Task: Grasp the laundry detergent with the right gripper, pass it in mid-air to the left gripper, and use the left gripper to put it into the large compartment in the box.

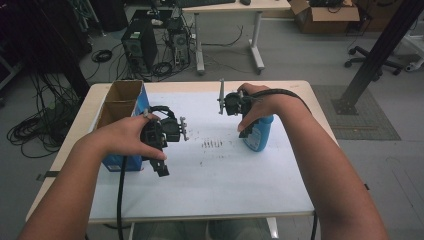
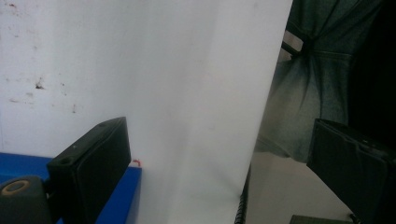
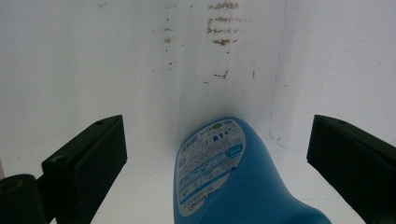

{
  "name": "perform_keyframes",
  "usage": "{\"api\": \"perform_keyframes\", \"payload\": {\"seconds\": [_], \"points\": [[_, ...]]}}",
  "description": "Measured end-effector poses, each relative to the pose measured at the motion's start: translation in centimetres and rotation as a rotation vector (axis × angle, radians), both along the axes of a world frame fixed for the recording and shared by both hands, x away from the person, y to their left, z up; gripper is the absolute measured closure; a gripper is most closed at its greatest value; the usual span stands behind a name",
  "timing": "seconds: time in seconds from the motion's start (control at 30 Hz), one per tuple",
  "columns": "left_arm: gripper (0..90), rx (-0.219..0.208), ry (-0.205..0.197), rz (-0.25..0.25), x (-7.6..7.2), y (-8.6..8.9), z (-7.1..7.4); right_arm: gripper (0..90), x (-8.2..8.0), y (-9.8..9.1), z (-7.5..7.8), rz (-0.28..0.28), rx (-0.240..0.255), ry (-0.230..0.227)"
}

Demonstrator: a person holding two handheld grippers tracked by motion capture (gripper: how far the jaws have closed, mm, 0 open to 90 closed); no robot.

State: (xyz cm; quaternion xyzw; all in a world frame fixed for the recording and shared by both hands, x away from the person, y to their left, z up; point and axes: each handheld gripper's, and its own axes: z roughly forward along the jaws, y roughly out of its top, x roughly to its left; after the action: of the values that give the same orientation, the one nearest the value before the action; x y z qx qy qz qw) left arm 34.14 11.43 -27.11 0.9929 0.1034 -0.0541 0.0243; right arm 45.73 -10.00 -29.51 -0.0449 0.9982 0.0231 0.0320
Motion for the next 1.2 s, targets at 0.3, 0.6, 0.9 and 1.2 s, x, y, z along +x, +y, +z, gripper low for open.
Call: {"api": "perform_keyframes", "payload": {"seconds": [0.3, 0.6, 0.9, 1.2], "points": [[6.4, 0.0, -0.007, -0.008, 0.3, -0.2, -0.1, 4.9, -0.3, -0.1, 0.2, 0.01, -0.004, -0.006], [6.4, 0.0, -0.008, -0.012, 0.4, -0.1, 0.0, 4.8, -0.5, -0.2, 0.3, 0.011, -0.004, -0.007], [6.5, 0.001, 0.0, -0.001, 0.1, -0.1, 0.0, 4.7, -1.6, 0.0, 0.7, 0.037, -0.004, -0.016], [6.5, -0.007, -0.008, 0.004, 0.1, 0.1, 0.2, 4.8, -3.5, -0.8, 1.6, 0.06, 0.011, -0.029]]}}
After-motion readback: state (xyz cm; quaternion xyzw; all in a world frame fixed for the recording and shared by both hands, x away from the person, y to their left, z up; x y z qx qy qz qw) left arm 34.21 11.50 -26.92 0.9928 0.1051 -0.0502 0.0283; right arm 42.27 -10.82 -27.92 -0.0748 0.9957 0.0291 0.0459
